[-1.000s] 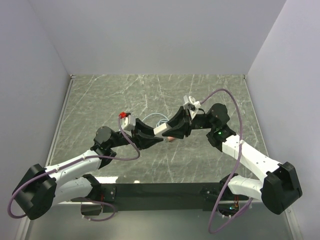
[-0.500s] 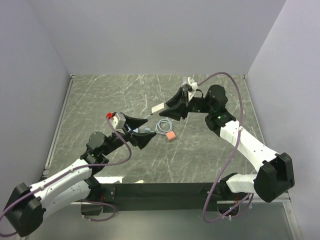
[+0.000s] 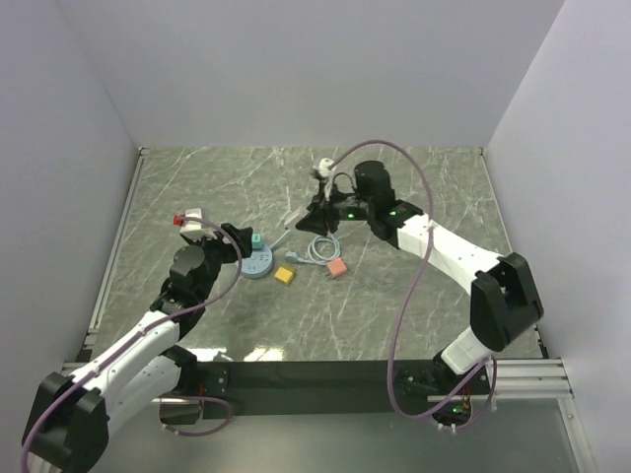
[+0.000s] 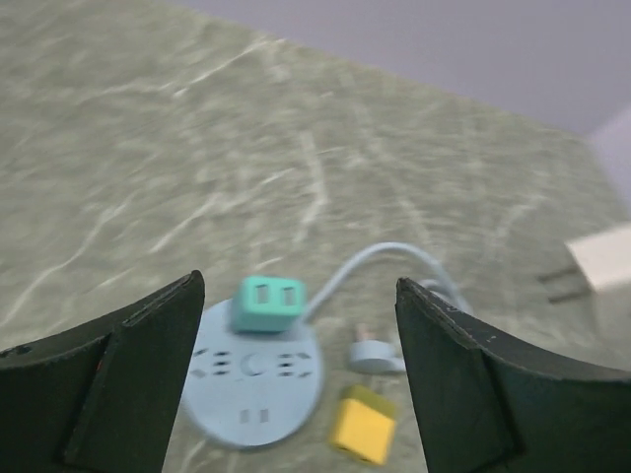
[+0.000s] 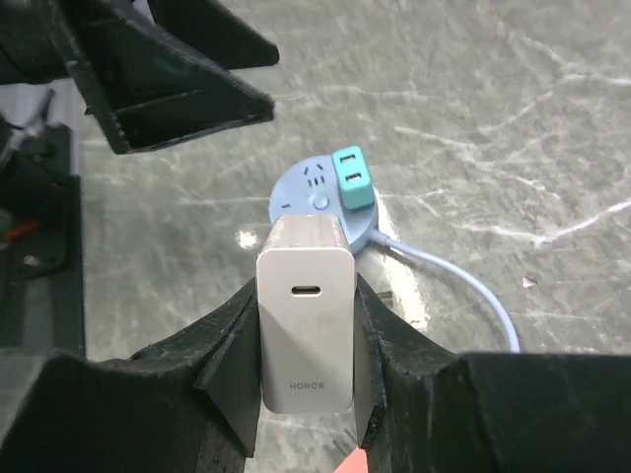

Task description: Insert the plug

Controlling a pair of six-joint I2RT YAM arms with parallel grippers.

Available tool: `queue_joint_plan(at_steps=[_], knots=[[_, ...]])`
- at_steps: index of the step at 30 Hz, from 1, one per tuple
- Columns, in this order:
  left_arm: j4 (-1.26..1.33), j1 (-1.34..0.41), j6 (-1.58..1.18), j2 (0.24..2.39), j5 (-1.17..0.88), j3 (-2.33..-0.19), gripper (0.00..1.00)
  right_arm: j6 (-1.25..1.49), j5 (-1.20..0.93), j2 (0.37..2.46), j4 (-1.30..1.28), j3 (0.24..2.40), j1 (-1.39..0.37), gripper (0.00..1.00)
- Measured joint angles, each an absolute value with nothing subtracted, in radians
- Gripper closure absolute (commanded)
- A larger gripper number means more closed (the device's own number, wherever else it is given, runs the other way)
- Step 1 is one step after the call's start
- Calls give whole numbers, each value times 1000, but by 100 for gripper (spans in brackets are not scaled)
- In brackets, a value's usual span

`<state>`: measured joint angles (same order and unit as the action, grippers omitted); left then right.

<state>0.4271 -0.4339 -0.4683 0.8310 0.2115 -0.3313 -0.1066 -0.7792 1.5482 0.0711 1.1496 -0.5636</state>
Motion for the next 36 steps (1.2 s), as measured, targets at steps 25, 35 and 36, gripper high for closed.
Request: queue_joint_plan(at_steps=[25,35,36], knots=[[547,-262,-519,1248,169,-384,11,-403,-433,1876,-231,1440,-791,100],[568,-261,-522,1261,94,-384,13,-458,-424,1959,-226,1480,-818,100],[568,-261,-522,1262,90,-384,13,-464,-418,1973,-228,1493,-820,100]])
